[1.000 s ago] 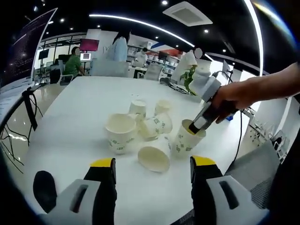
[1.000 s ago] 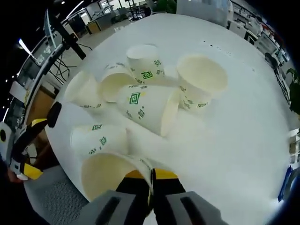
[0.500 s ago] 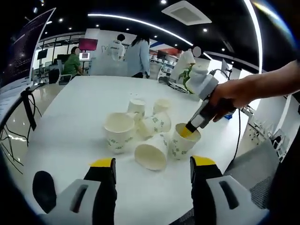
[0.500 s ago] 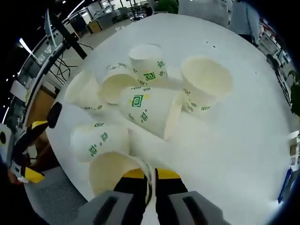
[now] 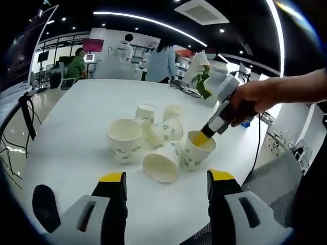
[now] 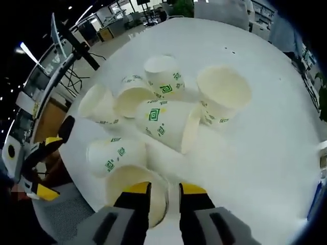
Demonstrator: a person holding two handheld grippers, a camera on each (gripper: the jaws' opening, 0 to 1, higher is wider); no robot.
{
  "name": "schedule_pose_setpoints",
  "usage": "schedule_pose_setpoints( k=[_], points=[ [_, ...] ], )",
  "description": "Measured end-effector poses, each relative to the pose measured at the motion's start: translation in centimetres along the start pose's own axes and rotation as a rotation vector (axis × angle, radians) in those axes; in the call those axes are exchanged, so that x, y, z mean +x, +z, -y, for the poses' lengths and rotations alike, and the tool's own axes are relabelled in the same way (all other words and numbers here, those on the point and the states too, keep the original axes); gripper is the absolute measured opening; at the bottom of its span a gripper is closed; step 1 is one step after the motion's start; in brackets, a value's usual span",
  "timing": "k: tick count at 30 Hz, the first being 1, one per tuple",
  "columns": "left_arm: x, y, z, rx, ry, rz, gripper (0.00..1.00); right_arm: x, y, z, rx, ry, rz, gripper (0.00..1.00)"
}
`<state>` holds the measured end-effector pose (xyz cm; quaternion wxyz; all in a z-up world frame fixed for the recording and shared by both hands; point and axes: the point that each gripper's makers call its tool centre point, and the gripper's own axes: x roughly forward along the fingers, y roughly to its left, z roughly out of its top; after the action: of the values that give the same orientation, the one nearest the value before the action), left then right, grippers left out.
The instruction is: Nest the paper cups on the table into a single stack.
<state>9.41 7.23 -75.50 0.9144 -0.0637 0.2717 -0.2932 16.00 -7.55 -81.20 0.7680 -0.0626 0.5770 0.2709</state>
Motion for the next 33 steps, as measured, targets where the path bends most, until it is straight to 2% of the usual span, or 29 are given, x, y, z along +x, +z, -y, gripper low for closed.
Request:
schedule_pose_setpoints(
  k=[6, 9, 12, 15, 18, 21, 23, 27, 33],
  points=[
    [0.9, -0.5, -0.3, 0.009, -0.026, -0.025, 0.62, -0.8, 0.3, -0.2, -0.023, 0.013, 0.047, 0.36],
    [1.2, -1.0, -0.1, 0.012, -0.053, -0.059, 0.53, -0.7, 0.5, -0.1, -0.019, 0.015, 0.073, 0.41],
    [1.4, -0.9, -0.4, -0.004, -0.062, -0.062, 0.53, -1.5, 0.6, -0.4, -0.024, 0.029, 0.12, 0.47],
    [2.0, -1.4, -0.6, -0.011, -0.066, -0.082, 0.51, -3.0, 0.8, -0.9, -0.03, 0.038, 0.167, 0.48],
    [2.3, -1.6, -0.2, 0.0, -0.08, -0.097, 0.49, -2.9, 1.3, -0.9, -0.025, 0.046, 0.223, 0.48],
    [2.8, -1.8, 0.2, 0.003, -0.098, -0.113, 0.48, -4.1, 1.6, -0.6, -0.026, 0.046, 0.277, 0.48],
    [3.2, -1.9, 0.2, -0.006, -0.107, -0.116, 0.46, -5.2, 1.5, -0.5, -0.02, 0.038, 0.305, 0.48],
    [3.9, -1.9, 0.4, -0.017, -0.123, -0.122, 0.44, -5.8, 1.4, -0.1, -0.016, 0.032, 0.344, 0.48],
    [5.2, -2.6, 0.4, 0.028, -0.134, -0.145, 0.42, -7.7, 0.0, 1.0, -0.004, -0.001, 0.427, 0.48]
  ],
)
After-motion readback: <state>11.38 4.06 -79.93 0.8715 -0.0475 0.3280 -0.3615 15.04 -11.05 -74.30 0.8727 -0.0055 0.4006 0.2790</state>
